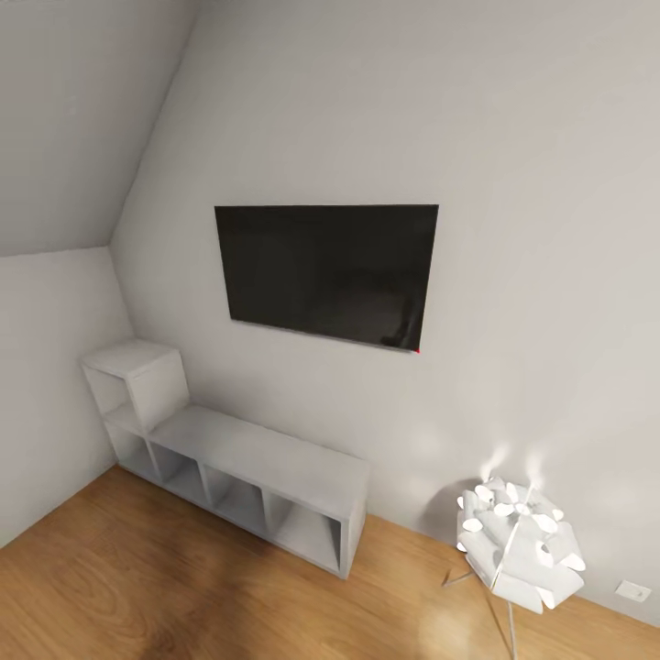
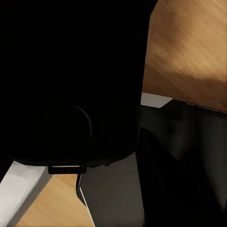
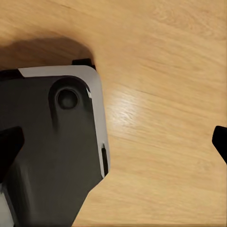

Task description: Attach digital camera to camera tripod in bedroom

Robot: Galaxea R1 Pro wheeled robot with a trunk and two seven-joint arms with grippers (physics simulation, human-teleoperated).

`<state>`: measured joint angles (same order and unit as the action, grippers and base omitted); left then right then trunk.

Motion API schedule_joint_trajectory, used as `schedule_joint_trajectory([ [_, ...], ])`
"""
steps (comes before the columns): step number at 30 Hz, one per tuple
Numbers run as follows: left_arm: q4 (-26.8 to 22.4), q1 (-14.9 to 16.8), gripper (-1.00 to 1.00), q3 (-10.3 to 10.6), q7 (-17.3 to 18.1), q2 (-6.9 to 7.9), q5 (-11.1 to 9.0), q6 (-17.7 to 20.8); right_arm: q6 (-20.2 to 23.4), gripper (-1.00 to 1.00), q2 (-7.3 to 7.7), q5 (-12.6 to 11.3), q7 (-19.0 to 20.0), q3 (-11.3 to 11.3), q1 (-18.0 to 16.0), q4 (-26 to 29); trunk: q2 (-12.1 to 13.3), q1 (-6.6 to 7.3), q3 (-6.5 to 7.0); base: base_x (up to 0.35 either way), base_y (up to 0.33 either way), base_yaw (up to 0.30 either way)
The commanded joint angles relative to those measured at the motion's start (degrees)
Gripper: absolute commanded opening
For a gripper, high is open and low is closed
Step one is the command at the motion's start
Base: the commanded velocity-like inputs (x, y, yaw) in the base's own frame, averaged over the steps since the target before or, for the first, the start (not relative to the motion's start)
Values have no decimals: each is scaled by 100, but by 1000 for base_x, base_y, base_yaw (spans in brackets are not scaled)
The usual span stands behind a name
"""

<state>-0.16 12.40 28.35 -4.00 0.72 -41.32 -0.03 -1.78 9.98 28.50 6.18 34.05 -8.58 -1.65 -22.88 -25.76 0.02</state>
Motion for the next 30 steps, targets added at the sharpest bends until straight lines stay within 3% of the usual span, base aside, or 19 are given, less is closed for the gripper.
schedule_joint_trajectory([
  [1, -2, -2, -100, 49, -13, -1, -21, -2, -22, 100, 3, 44, 6, 49, -1, -18, -4, -2, -2, 0, 0, 0],
  [22, 0, -9, -100, 48, -13, 15, -8, -15, -104, 100, -9, -8, 4, 85, 11, -22, -4, -2, -2, 0, 0, 0],
  [30, -1, -9, -100, 51, -13, 2, -2, -21, -164, 100, -13, -259, 4, 104, 13, -28, -4, -2, -2, 0, 0, -96],
])
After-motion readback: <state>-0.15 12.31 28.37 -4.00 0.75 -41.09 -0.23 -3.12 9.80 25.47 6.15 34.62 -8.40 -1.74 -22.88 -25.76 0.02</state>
